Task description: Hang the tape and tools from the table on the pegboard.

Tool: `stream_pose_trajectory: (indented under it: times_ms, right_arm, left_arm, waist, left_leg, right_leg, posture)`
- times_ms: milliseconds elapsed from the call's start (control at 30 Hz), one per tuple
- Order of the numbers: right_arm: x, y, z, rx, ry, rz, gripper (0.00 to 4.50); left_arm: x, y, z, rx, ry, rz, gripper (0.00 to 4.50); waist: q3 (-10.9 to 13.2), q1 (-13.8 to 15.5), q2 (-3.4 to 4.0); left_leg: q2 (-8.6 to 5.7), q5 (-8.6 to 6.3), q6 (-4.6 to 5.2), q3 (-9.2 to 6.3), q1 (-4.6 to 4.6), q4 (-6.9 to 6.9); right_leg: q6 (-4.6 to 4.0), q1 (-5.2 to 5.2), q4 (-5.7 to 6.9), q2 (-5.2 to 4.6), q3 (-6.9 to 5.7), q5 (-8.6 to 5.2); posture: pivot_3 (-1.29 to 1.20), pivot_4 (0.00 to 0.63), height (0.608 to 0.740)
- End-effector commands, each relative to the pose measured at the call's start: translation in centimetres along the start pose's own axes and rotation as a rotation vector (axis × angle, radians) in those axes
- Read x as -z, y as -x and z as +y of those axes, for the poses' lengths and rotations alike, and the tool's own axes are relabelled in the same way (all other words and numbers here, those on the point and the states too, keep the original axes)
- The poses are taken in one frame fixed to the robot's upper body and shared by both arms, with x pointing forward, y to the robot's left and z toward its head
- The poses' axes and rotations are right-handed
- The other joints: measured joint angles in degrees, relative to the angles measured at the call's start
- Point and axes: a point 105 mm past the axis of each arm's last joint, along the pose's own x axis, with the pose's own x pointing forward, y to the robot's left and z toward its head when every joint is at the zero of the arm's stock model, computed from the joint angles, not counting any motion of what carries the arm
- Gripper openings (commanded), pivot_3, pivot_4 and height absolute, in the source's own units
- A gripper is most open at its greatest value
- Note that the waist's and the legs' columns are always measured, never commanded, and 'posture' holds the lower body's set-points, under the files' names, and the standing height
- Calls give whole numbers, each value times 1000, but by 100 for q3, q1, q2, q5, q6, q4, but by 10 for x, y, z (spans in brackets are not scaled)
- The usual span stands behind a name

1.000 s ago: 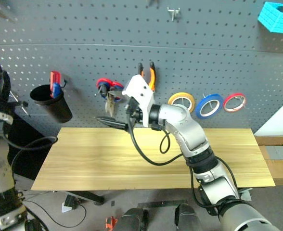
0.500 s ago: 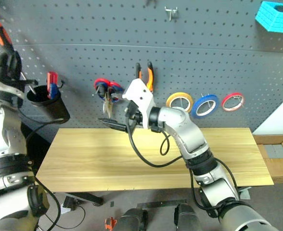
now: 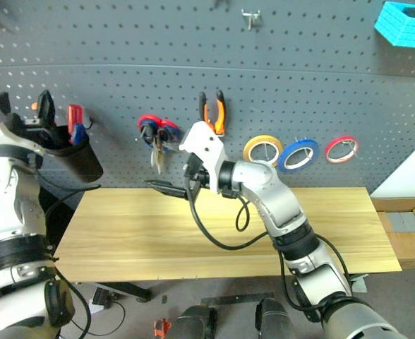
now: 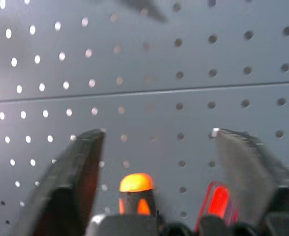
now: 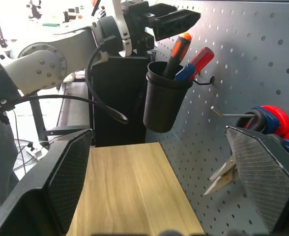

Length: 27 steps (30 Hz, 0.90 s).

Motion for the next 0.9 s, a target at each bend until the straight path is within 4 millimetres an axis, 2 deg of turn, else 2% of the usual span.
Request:
stream_pose_trajectory:
  times_ms: [33,167,233,300,367,467,600,667,733,833,900]
  right_arm:
    - [-16,10,3,-29,48,-54,4500]
    - [-18,33,12,-96,-1,-79,4500]
    - [-17,45,13,-96,-47,-83,4500]
    - [2,60,6,-27,-84,-13,4500]
    - [26,75,-1,65,-125,82,4500]
    - [69,103,-15,264,-239,234,4500]
    - [103,139,-30,481,-319,332,4500]
    - [123,163,-36,592,-337,402,4500]
    - [135,182,-38,673,-386,414,4500]
    - [158,223,-29,790,-420,493,4500]
    - [165,239,-24,839,-446,503,4500]
  left_arm:
    - [-30,6,-7,98,19,-75,4466]
    - [-31,40,-42,369,158,4,4466]
    - [-17,62,-54,463,162,108,4466]
    - [5,90,-67,552,148,238,4466]
    - [23,111,-71,591,110,341,4466]
    - [56,123,-60,514,56,451,4466]
    - [94,141,-65,500,46,570,4466]
    - [113,150,-66,487,23,631,4466]
    - [124,157,-65,476,14,658,4466]
    - [134,170,-70,496,29,691,4466]
    - [136,175,-71,512,25,713,4466]
  waist:
    - [0,-5,0]
    - [2,-33,3]
    - [2,-55,3]
    - [9,-71,13]
    - [12,-73,18]
    - [22,-49,32]
    - [27,-43,41]
    - [28,-55,42]
    - [29,-64,41]
    - [36,-67,45]
    - [62,-71,60]
  left_leg:
    - [0,0,0,0,-1,0]
    - [2,-2,3,0,-3,0]
    - [5,-13,20,-1,-2,0]
    - [12,-16,23,-1,1,-1]
    - [14,-17,24,0,15,-4]
    - [21,-18,26,1,26,-3]
    - [28,-17,26,3,28,0]
    - [27,-19,29,14,29,-1]
    - [27,-24,34,17,26,0]
    - [39,-38,32,16,21,0]
    - [48,-44,34,16,20,0]
  right_leg:
    - [0,0,0,0,0,0]
    - [0,1,-6,-2,0,0]
    - [-1,2,-6,-5,2,-1]
    - [-4,5,-8,-9,4,-2]
    - [-15,19,-10,-9,1,-11]
    - [-15,34,-11,-10,0,-40]
    - [-9,43,-7,-11,-1,-58]
    - [-3,40,-4,-12,-2,-62]
    - [-3,36,-5,-13,0,-61]
    - [-21,32,-6,-13,2,-51]
    - [-25,33,-9,-12,0,-54]
  posture:
    - [60,140,740]
    - [55,150,740]
    - [49,161,740]
    - [40,172,740]
    - [31,183,740]
    - [22,193,740]
    - [4,194,740]
    - [-9,198,740]
    - [-35,206,740]
    - [-49,225,740]
    - [-46,233,740]
